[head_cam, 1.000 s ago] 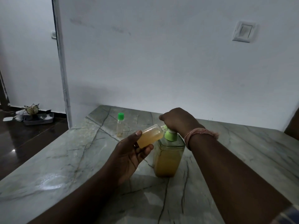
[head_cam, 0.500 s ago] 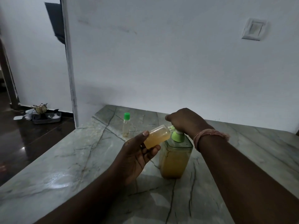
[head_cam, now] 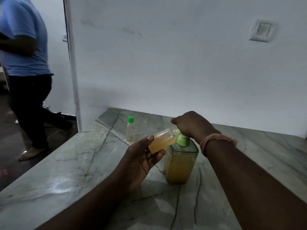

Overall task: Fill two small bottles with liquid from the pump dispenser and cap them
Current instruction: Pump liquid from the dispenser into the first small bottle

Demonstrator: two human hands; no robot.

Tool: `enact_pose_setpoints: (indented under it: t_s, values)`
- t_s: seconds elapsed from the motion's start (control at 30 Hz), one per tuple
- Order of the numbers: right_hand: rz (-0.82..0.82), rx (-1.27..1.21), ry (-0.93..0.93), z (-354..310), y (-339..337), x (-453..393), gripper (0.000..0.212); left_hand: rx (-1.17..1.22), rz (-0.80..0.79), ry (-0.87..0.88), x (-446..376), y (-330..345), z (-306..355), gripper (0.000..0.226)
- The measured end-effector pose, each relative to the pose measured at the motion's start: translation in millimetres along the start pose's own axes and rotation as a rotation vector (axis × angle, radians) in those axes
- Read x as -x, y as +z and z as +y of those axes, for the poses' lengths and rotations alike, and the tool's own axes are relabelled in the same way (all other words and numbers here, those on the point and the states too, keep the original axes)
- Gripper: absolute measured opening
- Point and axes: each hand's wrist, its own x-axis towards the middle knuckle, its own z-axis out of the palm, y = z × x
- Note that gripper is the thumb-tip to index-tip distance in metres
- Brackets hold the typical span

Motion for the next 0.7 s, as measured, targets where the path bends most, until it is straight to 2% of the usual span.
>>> enact_pose_setpoints:
  t_s: [0.07,0.2,0.33,0.43,0.7]
  values:
    - [0.009,-0.067,0.033,-2.7,-1.5,6.4,0.035,-0.007,0.002,0.002,1.8,1.3,0.8,0.082]
    - [-0.007,-0.007,0.014,-7.3,-6.9,5.5,0.032,-0.017,-0.008,0.004,3.4,4.2,1.7,0.082]
    - [0.072,-0.029,0.068,-4.9,-5.9,-5.7,0.027,-0.002,-0.004,-0.003,1.9,2.5,1.2,0.087]
    - [-0.015,-0.038,0.064,-1.5,-0.6,-0.3,0.022,-0.017,0.008,-0.001,0.2,0.1,-0.6,0.09]
    - [0.016,0.004,0.079,-9.0,-8.8,-8.3,0.025,-0.015,-0.012,-0.007,2.2,1.2,-0.5,0.092]
